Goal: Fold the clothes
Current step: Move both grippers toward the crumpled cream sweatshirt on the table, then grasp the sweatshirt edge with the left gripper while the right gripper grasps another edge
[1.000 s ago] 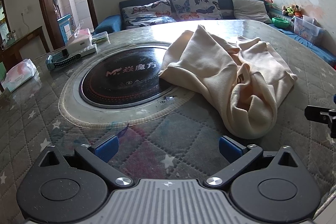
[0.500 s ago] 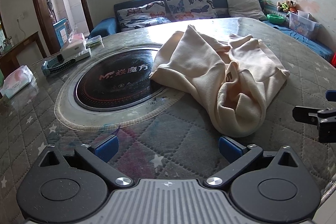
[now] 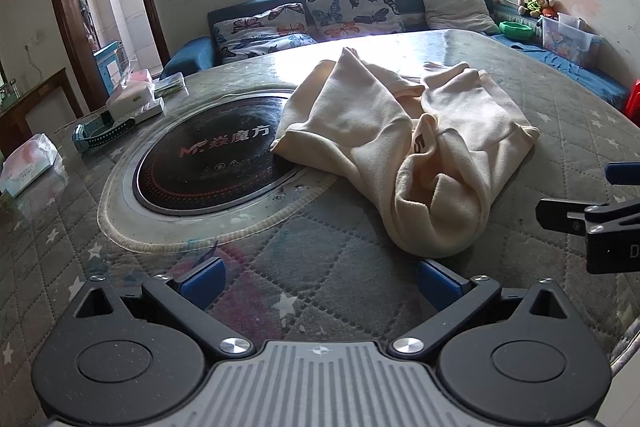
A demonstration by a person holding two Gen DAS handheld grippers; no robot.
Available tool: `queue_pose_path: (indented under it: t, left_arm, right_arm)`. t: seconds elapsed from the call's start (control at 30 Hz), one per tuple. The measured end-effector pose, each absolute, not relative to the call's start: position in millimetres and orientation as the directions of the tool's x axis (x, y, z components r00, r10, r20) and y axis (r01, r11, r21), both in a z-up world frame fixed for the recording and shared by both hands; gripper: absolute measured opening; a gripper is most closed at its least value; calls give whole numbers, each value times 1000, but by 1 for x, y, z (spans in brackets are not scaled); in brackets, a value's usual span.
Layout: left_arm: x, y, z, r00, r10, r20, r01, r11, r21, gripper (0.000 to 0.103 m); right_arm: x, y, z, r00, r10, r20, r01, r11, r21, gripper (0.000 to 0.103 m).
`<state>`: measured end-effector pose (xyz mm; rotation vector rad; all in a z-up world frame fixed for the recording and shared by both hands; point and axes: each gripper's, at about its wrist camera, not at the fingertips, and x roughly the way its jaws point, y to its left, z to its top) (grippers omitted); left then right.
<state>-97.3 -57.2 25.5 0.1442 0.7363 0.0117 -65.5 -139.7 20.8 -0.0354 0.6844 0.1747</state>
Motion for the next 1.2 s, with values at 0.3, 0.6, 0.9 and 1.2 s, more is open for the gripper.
queue_pose_path:
  t: [0.3, 0.6, 0.9, 1.2]
  left_arm:
    - [-94, -59, 27, 745, 57, -665, 49, 989, 139, 103]
    - [-84, -55, 35, 755, 51, -653, 53, 989, 139, 103]
    - [-57, -53, 59, 791, 32, -611, 69, 988, 141, 103]
    - [14, -72, 84, 833, -11, -553, 109, 983, 145, 102]
  right_arm:
    - [-62, -135, 21, 758, 159, -633, -189, 982, 21, 103]
    - [-52, -130, 24, 758, 178, -627, -215, 976, 17, 103]
    - [-30, -130, 34, 767, 196, -612, -227, 973, 27, 103]
    - [-6, -144, 41, 774, 197, -601, -208, 977, 53, 99]
